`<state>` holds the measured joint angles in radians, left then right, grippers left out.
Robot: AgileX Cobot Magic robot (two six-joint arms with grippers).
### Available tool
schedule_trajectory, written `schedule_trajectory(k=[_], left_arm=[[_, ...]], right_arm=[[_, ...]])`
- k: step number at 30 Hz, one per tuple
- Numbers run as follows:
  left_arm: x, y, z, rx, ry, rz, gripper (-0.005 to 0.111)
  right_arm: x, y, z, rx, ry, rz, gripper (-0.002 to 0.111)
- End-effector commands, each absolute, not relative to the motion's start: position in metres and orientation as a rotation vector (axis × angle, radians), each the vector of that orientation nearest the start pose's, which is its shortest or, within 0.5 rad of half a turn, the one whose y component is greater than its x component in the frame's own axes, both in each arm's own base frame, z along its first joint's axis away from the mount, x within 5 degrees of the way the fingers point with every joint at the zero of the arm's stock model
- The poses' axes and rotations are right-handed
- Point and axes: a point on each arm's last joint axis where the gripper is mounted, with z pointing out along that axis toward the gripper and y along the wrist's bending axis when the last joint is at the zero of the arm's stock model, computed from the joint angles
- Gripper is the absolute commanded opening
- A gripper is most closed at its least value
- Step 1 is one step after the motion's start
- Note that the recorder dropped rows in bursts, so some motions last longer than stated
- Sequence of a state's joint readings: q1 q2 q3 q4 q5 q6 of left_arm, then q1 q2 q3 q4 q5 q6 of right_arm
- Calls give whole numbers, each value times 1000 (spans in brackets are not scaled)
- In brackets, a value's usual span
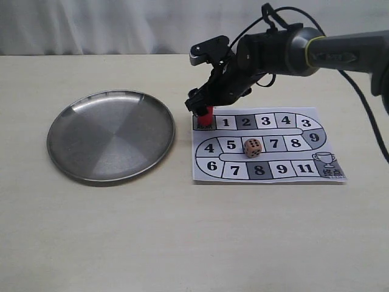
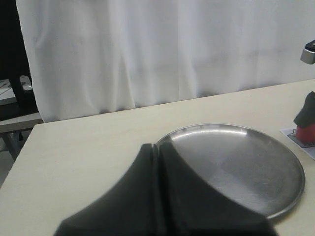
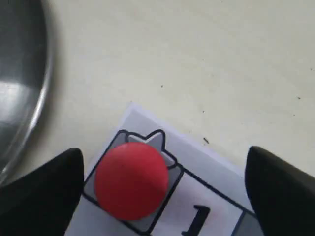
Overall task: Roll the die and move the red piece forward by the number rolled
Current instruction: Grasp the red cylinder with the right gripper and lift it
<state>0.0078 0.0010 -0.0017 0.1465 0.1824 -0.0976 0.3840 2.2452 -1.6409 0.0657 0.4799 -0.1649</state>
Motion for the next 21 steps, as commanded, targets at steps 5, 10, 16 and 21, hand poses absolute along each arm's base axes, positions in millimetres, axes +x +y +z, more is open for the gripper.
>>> schedule_trajectory(k=[5,10,16,21], left_arm=[[56,2,198,18,1655,53,0],[56,2,198,18,1655,53,0],[56,2,198,18,1655,53,0],[56,2,198,18,1655,53,0]], right_arm=[[457,186,121,-556,2470,206,50],[457,187,119,-525,2480,231,20],[456,188,120,-473,2489,273,5],[456,188,122,-488,2492,265,5]])
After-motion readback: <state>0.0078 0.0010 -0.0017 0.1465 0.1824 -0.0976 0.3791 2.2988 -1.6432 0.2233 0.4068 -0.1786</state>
